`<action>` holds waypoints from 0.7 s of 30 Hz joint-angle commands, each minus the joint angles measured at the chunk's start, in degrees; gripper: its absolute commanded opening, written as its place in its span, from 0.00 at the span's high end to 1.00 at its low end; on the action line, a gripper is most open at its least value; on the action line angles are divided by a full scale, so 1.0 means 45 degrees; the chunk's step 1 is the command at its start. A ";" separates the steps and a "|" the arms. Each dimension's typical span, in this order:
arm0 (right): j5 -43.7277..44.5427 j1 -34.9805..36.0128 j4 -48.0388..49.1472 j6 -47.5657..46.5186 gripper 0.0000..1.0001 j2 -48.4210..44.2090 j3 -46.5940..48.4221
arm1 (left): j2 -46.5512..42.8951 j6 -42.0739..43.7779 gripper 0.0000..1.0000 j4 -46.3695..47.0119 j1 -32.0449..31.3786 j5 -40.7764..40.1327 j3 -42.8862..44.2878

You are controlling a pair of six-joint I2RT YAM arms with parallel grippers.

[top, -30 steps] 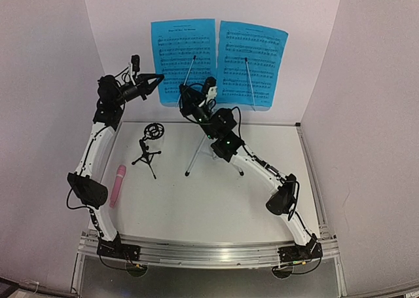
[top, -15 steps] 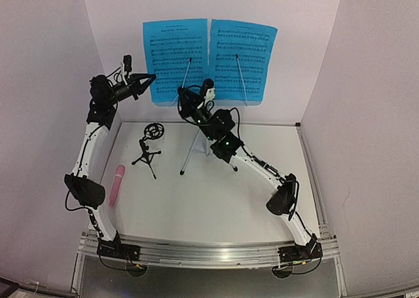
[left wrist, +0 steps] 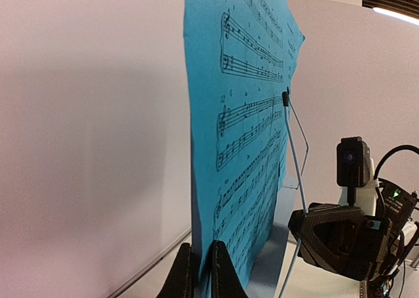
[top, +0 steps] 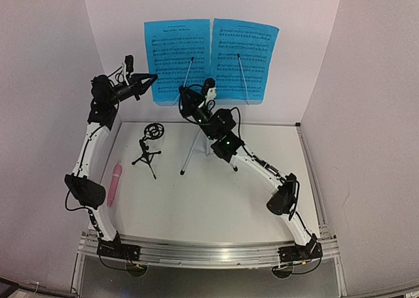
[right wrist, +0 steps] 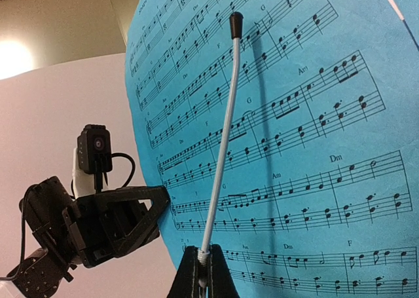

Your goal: Pack up the instrument practice props

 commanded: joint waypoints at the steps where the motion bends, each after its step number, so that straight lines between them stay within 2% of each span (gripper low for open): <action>1: -0.0196 0.0096 -0.0581 -0.0181 1.00 -0.0475 0.0240 | 0.0066 0.0105 1.00 0.0484 -0.0319 -0.0466 0.0727; 9: -0.0216 0.0095 -0.0693 -0.0241 1.00 -0.0472 0.0182 | -0.0019 0.0687 0.99 -0.0162 -0.0412 -0.0546 0.0451; 15: -0.0255 0.0114 -0.0712 -0.0274 1.00 -0.0420 0.0185 | -0.0205 0.1070 0.83 -0.0315 -0.0355 -0.0698 0.0479; 21: -0.0257 0.0116 -0.0713 -0.0254 1.00 -0.0544 -0.0055 | -0.0497 0.1277 0.77 -0.0356 -0.0205 -0.0543 0.0492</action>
